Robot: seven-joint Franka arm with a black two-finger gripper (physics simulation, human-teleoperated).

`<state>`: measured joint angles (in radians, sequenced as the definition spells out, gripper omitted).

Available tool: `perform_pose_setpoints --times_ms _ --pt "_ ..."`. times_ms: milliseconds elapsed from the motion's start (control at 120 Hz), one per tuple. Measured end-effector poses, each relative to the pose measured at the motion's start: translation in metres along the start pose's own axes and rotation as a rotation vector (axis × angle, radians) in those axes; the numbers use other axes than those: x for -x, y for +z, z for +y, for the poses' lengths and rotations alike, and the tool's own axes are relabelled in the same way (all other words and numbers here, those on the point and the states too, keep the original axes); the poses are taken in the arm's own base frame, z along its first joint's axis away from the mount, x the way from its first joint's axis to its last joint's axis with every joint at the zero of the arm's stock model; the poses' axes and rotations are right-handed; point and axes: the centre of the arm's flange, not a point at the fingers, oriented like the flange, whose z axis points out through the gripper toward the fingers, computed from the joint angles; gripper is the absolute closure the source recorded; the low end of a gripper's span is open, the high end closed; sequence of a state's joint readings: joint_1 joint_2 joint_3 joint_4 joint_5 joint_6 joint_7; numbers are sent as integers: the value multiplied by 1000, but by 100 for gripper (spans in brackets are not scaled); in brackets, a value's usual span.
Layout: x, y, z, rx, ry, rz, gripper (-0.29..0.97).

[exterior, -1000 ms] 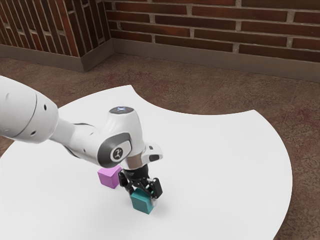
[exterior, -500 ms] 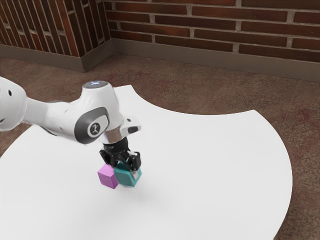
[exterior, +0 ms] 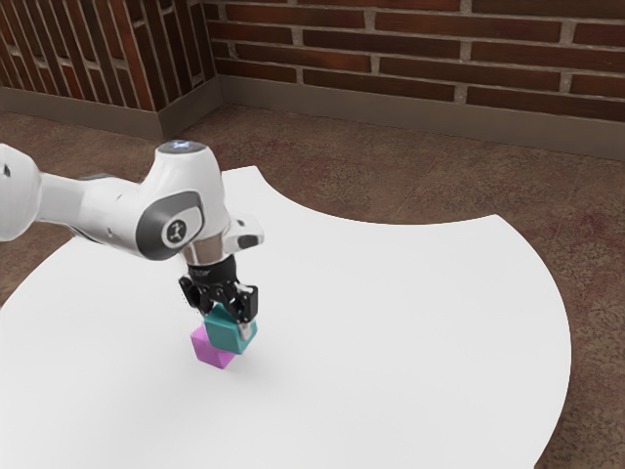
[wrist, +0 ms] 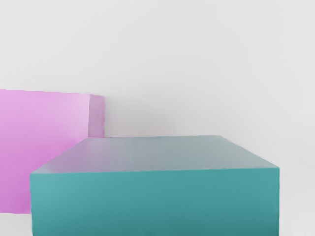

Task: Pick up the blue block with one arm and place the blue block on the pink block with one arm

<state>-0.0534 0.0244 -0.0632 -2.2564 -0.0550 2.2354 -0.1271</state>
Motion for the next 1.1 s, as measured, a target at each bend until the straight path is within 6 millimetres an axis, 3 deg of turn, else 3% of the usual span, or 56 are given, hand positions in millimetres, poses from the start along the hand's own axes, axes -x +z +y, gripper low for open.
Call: perform_pose_setpoints --times_ms 92,167,358,417,592,767,950,1017,1075,1100 --pt "1 1 18 -6 49 -2 33" --pt "-1 3 15 -8 55 -8 33" --pt "-18 0 -56 0 -54 -1 32" --pt "-21 4 -68 1 -68 -8 32" --pt "-22 8 -50 -1 -16 -14 33" --pt "-24 6 -63 0 -20 -10 33" --pt "-24 5 -57 16 -4 -7 16" --pt "-21 -21 -56 13 3 42 12" --pt "-23 -77 -54 12 11 129 9" --pt "-30 -112 -52 13 17 179 8"
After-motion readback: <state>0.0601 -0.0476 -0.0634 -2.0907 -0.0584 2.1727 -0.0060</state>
